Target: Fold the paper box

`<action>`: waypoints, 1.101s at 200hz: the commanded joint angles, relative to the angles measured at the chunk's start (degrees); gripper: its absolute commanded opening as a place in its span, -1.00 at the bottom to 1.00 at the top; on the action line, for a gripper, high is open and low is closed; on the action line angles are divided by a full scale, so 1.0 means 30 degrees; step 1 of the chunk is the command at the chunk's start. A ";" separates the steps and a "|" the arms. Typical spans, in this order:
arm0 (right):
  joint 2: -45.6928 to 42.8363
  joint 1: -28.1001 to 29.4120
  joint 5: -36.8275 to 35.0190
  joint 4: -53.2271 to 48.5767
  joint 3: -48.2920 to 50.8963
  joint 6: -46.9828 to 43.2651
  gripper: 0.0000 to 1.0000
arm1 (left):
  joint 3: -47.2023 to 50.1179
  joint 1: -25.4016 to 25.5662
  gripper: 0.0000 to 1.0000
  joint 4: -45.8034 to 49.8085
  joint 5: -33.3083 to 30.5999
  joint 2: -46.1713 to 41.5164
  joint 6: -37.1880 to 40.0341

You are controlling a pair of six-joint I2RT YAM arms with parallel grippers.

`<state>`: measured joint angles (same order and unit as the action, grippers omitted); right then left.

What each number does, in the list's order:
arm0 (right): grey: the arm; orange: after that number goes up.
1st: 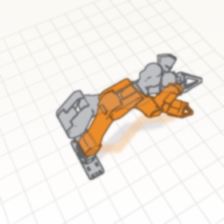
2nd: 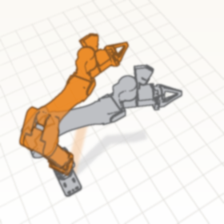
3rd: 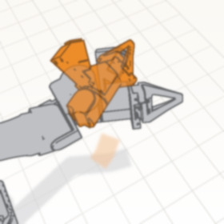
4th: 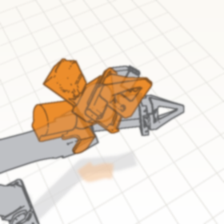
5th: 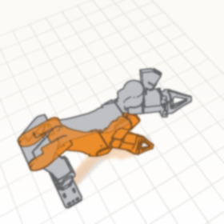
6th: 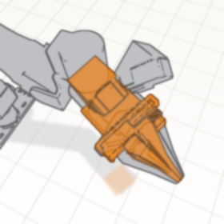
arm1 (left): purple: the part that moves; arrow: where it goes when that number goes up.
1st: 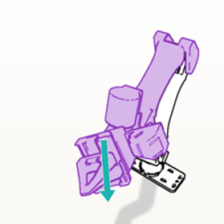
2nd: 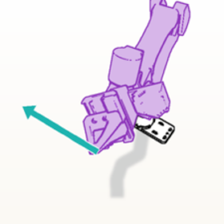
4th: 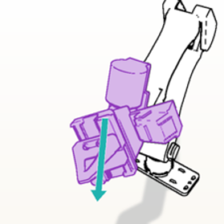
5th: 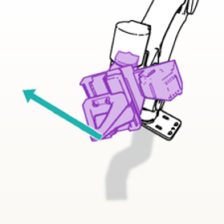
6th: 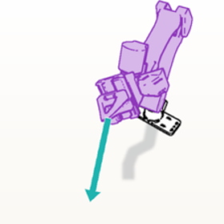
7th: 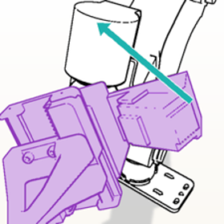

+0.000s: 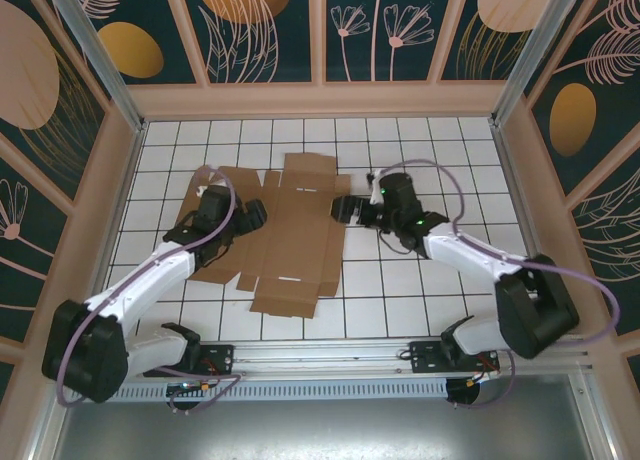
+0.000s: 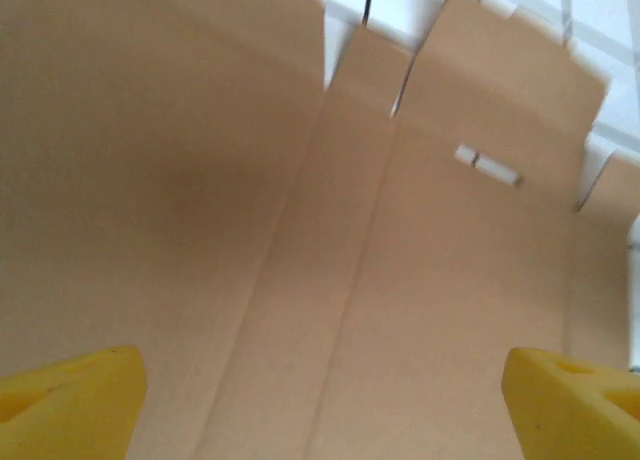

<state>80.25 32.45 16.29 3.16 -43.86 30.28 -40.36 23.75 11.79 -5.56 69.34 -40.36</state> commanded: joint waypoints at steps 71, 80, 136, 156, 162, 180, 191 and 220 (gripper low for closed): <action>0.6456 -0.1715 0.5669 0.6179 0.0485 0.4155 0.55 | -0.0856 -0.2463 0.51 -0.3771 0.6277 0.5117 -0.2154; 0.6870 -0.1813 0.6060 0.6641 0.0361 0.4341 0.45 | -0.0982 -0.2641 0.50 -0.3690 0.6328 0.5559 -0.1915; 0.8935 -0.1821 0.6994 0.6247 -0.1142 0.4271 -0.32 | -0.0563 -0.2726 0.39 -0.4902 0.8383 0.7232 -0.2315; 0.8885 -0.1936 0.5525 0.3060 -0.2371 0.2445 -0.47 | 0.0081 -0.2713 0.33 -0.5914 0.9542 0.7519 -0.2891; 0.8851 -0.1940 0.5104 0.2037 -0.2873 0.1742 -0.48 | 0.0308 -0.2723 0.31 -0.6318 0.9978 0.7595 -0.3144; 0.8954 -0.2056 0.4198 -0.0950 -0.4515 -0.0022 -0.70 | 0.0878 -0.2595 0.35 -0.7516 1.1604 0.7862 -0.3881; 0.9165 -0.2053 0.3245 -0.3038 -0.5638 -0.1325 -0.91 | 0.0676 -0.2399 0.40 -0.7132 1.2006 0.7998 -0.3738; 1.0108 -0.2309 -0.0375 -0.8365 -0.8722 -0.4616 -1.00 | -0.0874 -0.1615 0.51 -0.4465 1.1740 0.7253 -0.2340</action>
<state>108.25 26.65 26.20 -5.02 -64.14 27.64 -39.35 16.99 -6.96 27.20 92.31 -49.67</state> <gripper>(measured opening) 0.051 0.731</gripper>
